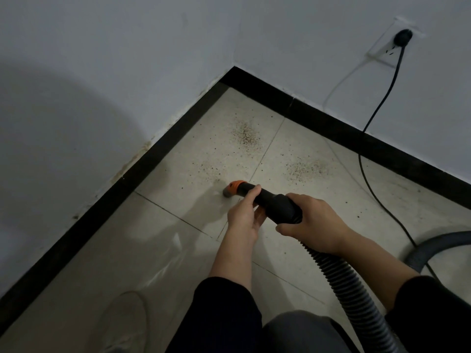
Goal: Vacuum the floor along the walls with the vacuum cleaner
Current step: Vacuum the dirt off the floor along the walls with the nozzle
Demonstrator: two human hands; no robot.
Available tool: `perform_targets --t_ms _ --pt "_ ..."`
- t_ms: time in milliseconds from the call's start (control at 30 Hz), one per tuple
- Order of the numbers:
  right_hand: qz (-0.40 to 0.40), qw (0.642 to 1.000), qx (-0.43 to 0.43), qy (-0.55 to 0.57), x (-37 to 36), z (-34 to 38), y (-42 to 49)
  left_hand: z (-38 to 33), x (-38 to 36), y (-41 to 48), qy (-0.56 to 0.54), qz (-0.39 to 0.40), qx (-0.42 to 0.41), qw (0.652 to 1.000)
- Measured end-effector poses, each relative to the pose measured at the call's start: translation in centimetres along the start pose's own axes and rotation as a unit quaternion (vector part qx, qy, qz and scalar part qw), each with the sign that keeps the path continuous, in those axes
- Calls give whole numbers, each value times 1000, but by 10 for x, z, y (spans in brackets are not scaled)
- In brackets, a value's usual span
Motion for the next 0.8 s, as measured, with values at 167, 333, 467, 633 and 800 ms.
perform_targets --t_ms 167,333,467,633,800 --pt "-1 1000 -7 6 4 -9 -8 12 -7 0 2 4 11 1000" --pt "-13 1000 -22 14 5 -18 -12 19 -17 3 12 11 17 1000" --pt "-20 999 -33 23 8 -23 -10 19 -25 8 25 16 14 999" --pt "-25 998 -46 30 11 -25 -2 14 -31 17 34 20 20 999" --pt "-31 998 -57 27 16 -26 7 8 -39 29 39 25 23 999"
Point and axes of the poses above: each hand's wrist, its own y-axis towards the middle knuckle, its own x-axis out of the back of the hand, z = x × y, the point moved 1 cm from there along y, towards the middle knuckle, and after that the axes turned 6 degrees about z, right-handed, at the moved point
